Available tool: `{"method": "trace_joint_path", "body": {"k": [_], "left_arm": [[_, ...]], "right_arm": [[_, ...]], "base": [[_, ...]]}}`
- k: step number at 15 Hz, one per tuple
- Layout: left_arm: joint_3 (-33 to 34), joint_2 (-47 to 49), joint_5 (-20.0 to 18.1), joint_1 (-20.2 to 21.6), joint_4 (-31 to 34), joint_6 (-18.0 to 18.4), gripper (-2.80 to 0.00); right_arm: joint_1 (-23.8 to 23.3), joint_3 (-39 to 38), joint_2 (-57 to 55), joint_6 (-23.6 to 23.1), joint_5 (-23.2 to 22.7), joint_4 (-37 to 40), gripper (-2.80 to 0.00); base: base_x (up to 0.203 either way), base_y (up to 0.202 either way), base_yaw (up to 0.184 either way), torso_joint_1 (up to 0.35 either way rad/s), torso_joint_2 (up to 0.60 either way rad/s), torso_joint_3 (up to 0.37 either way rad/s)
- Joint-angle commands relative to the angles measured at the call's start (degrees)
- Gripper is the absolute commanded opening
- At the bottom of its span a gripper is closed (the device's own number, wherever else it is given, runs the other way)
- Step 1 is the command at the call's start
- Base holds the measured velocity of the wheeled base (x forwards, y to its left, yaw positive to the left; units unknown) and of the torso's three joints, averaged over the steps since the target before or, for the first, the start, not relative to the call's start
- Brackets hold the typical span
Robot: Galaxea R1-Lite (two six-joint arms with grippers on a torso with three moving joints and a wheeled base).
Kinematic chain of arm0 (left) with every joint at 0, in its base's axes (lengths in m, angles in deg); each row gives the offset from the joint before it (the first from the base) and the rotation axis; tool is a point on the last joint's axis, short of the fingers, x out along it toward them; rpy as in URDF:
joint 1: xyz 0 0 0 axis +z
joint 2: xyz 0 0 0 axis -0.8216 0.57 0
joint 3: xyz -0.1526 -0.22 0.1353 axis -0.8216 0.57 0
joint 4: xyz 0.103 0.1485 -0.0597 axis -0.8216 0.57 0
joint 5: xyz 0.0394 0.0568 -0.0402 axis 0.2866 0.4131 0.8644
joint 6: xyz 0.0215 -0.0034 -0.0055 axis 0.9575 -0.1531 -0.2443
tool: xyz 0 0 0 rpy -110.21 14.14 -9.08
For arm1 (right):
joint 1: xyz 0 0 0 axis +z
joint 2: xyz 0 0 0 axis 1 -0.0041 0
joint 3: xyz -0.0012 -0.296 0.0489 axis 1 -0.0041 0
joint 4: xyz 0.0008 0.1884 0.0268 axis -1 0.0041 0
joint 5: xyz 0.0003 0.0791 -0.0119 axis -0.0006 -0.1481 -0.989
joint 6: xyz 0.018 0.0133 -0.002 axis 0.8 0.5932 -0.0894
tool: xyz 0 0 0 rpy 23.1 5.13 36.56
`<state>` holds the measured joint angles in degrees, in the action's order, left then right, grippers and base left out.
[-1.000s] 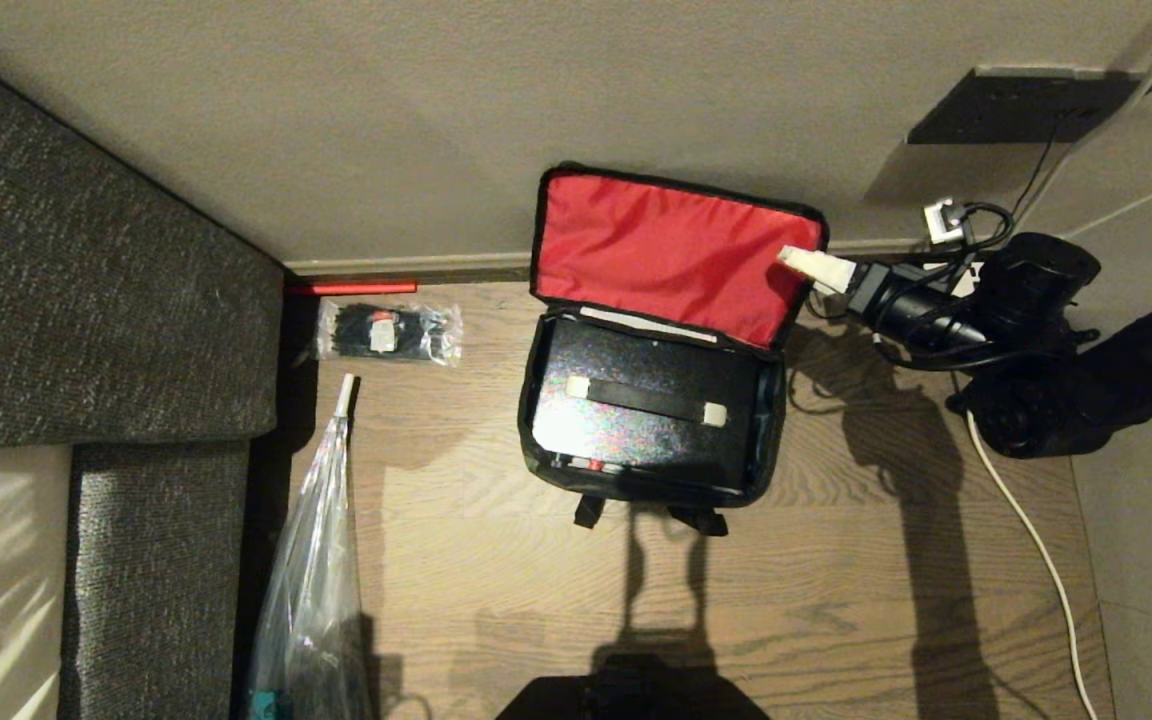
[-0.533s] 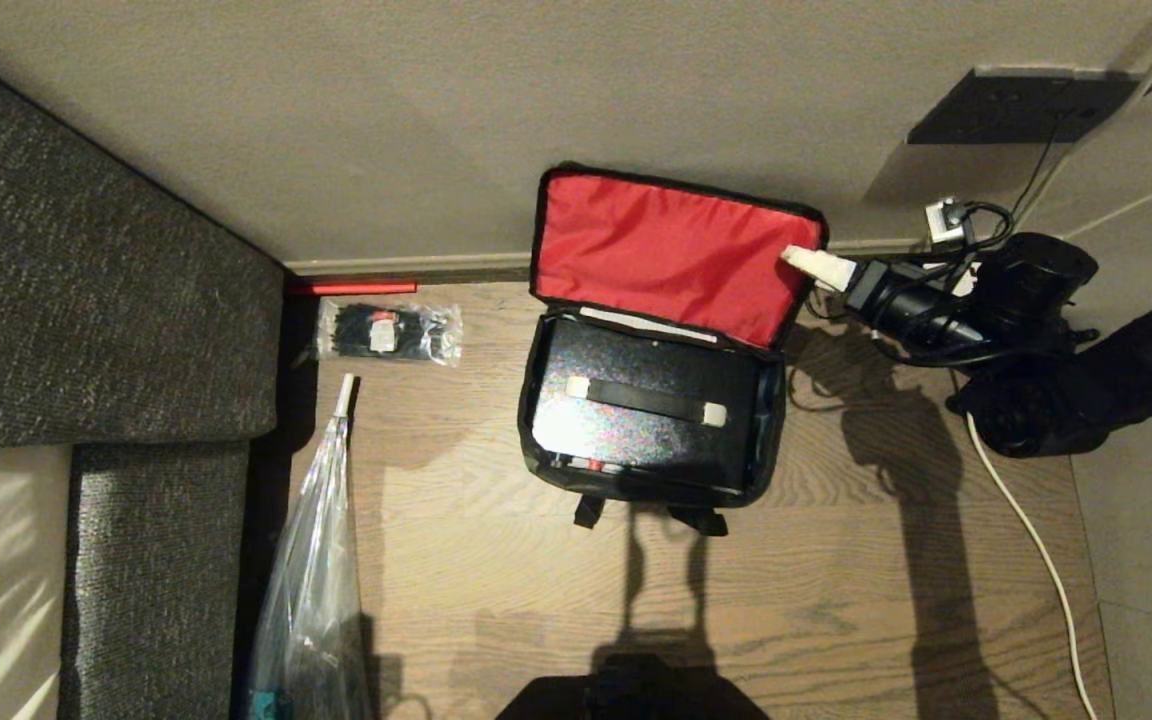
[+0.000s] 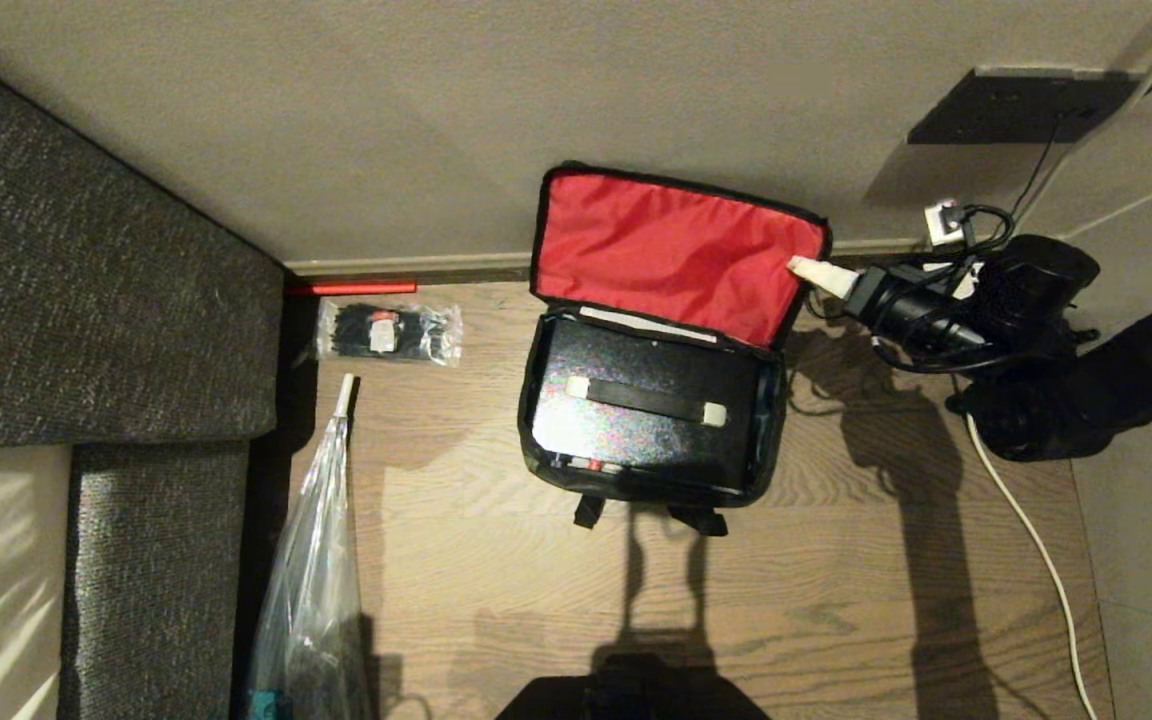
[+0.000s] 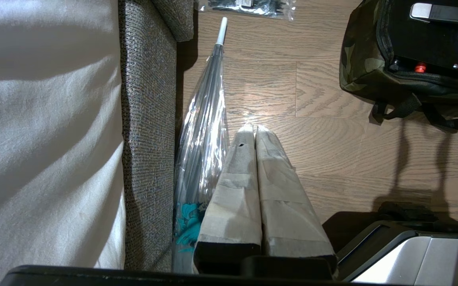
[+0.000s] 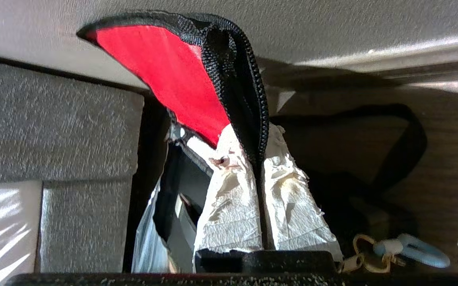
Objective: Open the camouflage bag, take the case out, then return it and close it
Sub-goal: Close the top of the storage box
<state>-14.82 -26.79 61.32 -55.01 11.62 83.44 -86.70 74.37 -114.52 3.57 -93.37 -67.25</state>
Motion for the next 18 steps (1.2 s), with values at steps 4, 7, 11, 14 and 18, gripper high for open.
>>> {"method": "trace_joint_path", "body": {"k": [4,7,11,14,18], "left_arm": [[0.2,-0.1,0.0,0.0,0.0,0.0,-2.8],[0.2,-0.1,0.0,0.0,0.0,0.0,-2.8],[0.2,-0.1,0.0,0.0,0.0,0.0,-2.8],[0.2,-0.1,0.0,0.0,0.0,-0.1,-2.8],[0.2,-0.1,0.0,0.1,0.0,0.0,-2.8]], "right_arm": [[0.2,-12.6,4.9,-3.9,-7.5,-0.3,-2.8],[1.1,-17.9,7.3,-6.7,-10.0,-0.1,-2.8],[1.2,-22.6,8.1,-8.9,-13.9,-0.2,0.0],[1.2,-28.3,9.3,-14.8,-18.3,1.0,0.0],[1.2,-35.4,12.0,-15.3,-20.6,3.8,0.0]], "base": [[0.0,0.0,0.0,0.0,0.0,0.0],[0.0,0.0,0.0,0.0,0.0,0.0],[0.0,0.0,0.0,0.0,0.0,0.0],[0.0,0.0,0.0,0.0,0.0,0.0],[0.0,0.0,0.0,0.0,0.0,0.0]]}}
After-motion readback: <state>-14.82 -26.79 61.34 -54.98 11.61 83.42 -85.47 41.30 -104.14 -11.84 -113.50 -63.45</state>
